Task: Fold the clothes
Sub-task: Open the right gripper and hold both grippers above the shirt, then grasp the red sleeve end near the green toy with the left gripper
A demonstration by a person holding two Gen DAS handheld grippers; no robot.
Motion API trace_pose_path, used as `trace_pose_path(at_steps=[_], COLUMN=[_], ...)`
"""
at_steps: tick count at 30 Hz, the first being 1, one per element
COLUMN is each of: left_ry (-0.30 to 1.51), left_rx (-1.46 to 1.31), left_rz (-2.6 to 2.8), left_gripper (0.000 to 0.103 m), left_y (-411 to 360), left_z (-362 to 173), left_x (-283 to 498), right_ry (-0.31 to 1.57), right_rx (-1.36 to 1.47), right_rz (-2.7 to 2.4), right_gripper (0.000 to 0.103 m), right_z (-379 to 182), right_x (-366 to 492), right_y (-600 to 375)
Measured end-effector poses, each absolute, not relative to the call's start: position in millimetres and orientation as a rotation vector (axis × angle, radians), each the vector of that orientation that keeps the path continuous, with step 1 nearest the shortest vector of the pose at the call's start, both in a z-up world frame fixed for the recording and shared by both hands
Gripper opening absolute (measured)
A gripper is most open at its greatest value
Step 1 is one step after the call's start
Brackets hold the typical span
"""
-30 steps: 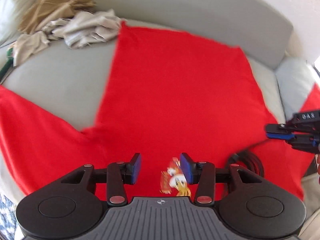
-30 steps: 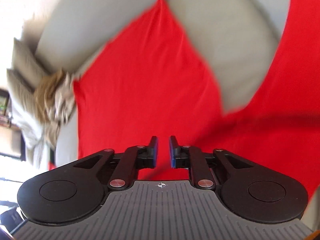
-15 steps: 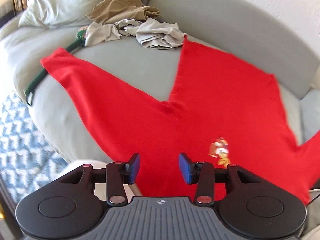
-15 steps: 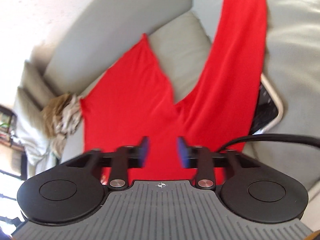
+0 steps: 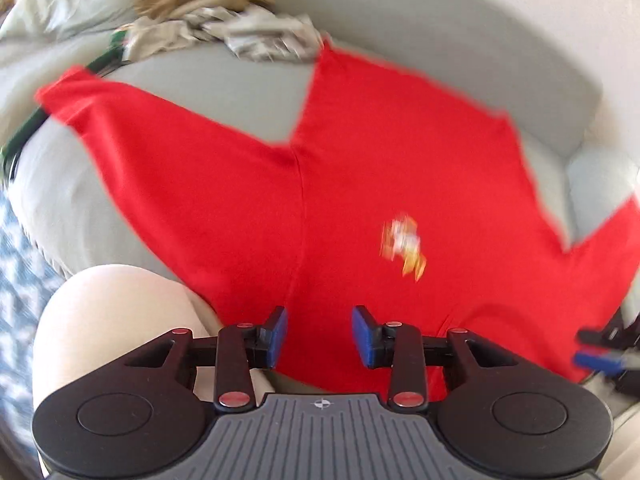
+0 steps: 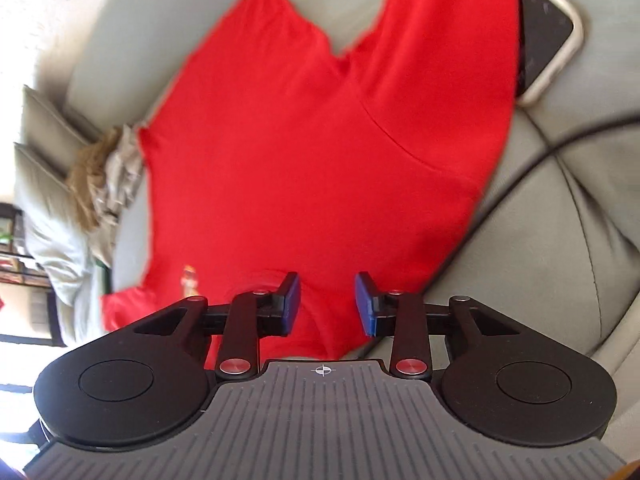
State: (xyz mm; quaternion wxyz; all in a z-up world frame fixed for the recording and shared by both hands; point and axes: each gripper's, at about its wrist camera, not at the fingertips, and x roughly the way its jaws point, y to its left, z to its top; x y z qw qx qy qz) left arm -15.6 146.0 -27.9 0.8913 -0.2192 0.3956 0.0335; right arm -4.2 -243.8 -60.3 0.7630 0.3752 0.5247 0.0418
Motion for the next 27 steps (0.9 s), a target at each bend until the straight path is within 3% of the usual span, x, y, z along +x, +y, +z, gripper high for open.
trace_pose_path(at_steps=[1,3,7,11,19,24,27], left_ry=[0.809,0.726,0.631,0.601,0.489,0.425,0.396], left_rx=[-0.478,-0.573,-0.785,-0.934,-1.236,-1.270,-1.279], left_rz=[0.072,0.113,0.228,0.359,0.391,0.417,0.426], left_gripper=[0.039,0.040,0.041,0.040,0.039,0.039,0.046], left_y=[152.3,186.2,264.1,335.0,433.3,469.7,489.4], left_z=[-24.2,-17.4,-22.4,-50.4,-100.8,-118.1,-126.3], left_x=[-19.2,-23.3,-25.3,-18.6,11.6,39.7,55.7], right_ry=[1.091,0.974,0.774,0.767,0.879,0.860,0.814], right_rx=[0.825,0.850,0.880,0.751,0.569,0.535,0.542], right_rz=[0.139,0.270,0.505,0.535,0.541,0.570,0.559], right_gripper=[0.039,0.055,0.067,0.083,0.083,0.083,0.083], right_z=[-46.5,-13.1,47.9,78.2,69.5,77.2,86.0], right_x=[-4.8,-5.7,4.2,28.9,52.1,57.3,57.2], right_y=[-240.8,-230.5,-194.5,-135.0,-39.0,-25.0,-28.5])
